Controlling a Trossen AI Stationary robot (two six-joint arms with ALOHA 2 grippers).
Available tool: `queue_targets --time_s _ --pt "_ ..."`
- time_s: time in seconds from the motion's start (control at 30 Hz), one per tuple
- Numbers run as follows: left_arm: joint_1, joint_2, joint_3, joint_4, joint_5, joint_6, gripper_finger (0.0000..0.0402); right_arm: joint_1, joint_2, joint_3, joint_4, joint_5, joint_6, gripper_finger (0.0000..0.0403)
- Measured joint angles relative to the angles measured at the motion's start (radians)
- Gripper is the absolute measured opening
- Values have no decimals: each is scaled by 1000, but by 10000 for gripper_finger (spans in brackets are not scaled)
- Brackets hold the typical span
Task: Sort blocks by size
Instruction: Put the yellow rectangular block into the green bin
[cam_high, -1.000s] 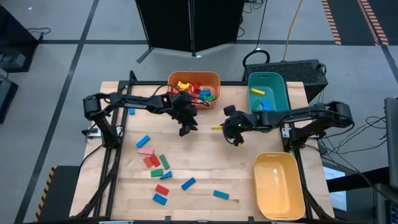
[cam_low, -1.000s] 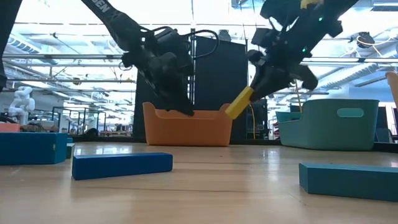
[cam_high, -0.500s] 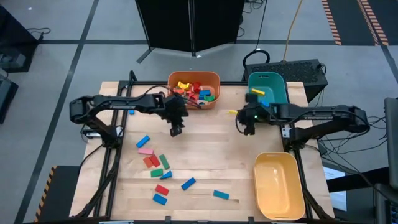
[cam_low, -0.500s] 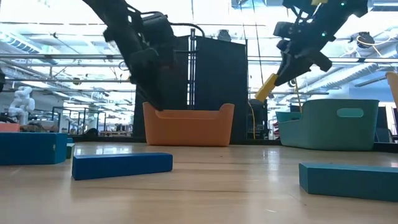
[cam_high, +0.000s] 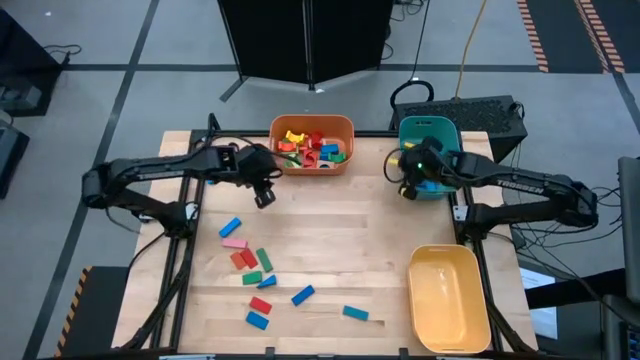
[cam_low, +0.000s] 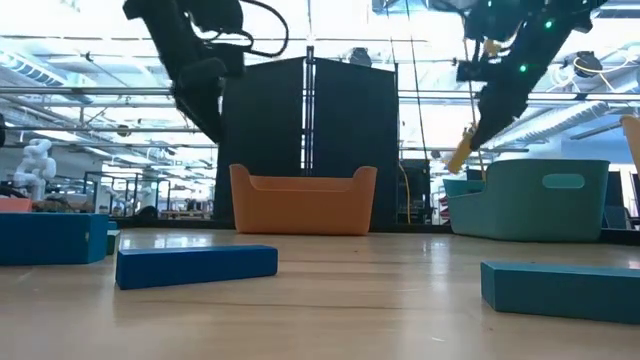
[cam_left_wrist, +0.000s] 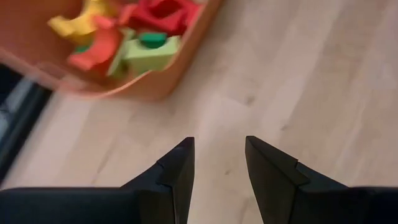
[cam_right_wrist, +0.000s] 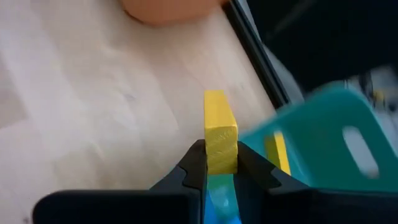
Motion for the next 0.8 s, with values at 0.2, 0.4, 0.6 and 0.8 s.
queue_targets --time_s 0.2,0.4,0.6,0.8 --pt "2 -52 0 -47 -52 -28 142 -130 0 0 -67 -1 64 38" --pt "4 -80 -6 -77 -84 -47 142 -235 2 0 -102 -27 105 42" --pt "34 -115 -124 -51 -122 -78 142 -338 6 0 -155 -129 131 52" --pt "92 -149 -273 37 -120 -107 142 -428 39 0 -212 -194 140 53"
